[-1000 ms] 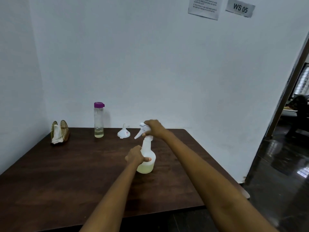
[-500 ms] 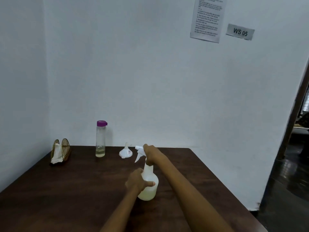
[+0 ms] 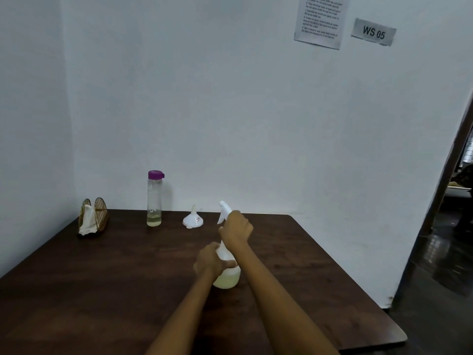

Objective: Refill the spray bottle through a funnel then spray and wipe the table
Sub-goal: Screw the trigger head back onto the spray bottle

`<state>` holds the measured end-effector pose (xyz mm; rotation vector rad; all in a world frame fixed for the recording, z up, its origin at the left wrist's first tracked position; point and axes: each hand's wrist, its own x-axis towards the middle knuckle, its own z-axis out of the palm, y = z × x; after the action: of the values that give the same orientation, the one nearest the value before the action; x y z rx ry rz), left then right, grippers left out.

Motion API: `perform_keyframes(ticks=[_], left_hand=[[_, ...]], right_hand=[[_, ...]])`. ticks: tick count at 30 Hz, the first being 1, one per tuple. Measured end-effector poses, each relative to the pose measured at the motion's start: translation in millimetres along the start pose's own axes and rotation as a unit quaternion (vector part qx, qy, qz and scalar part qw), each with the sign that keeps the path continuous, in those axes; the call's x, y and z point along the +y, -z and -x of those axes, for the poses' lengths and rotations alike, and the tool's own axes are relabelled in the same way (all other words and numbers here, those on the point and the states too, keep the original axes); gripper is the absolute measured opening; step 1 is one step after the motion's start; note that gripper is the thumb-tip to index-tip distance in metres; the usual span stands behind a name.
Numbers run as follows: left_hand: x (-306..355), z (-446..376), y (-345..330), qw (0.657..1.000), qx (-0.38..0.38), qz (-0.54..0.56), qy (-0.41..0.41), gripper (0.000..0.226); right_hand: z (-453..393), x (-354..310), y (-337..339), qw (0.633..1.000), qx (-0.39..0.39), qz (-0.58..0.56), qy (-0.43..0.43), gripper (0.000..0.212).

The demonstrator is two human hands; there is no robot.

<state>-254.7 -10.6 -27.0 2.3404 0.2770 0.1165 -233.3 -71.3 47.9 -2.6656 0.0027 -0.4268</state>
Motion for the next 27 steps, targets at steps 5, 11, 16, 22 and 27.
perform_keyframes(ticks=[5,11,16,22,27], left_hand=[[4,4,2,1.0,0.003,0.001,0.017,0.077],[5,9,0,1.0,0.015,0.006,0.012,0.078],[6,13,0,1.0,0.027,0.003,0.013,0.073],[9,16,0,0.999,0.046,0.008,0.014,0.055],[8,16,-1,0.999,0.041,0.013,0.015,0.056]], right_hand=[[4,17,-14,0.997,0.028,-0.055,0.036,0.042],[0,53,-16,0.933,-0.061,-0.338,0.107,0.027],[4,49,-29,0.921,0.007,-0.386,0.055,0.025],[12,44,-48,0.901,0.062,-0.429,0.012,0.031],[16,48,-46,0.872,0.018,-0.49,0.015,0.021]])
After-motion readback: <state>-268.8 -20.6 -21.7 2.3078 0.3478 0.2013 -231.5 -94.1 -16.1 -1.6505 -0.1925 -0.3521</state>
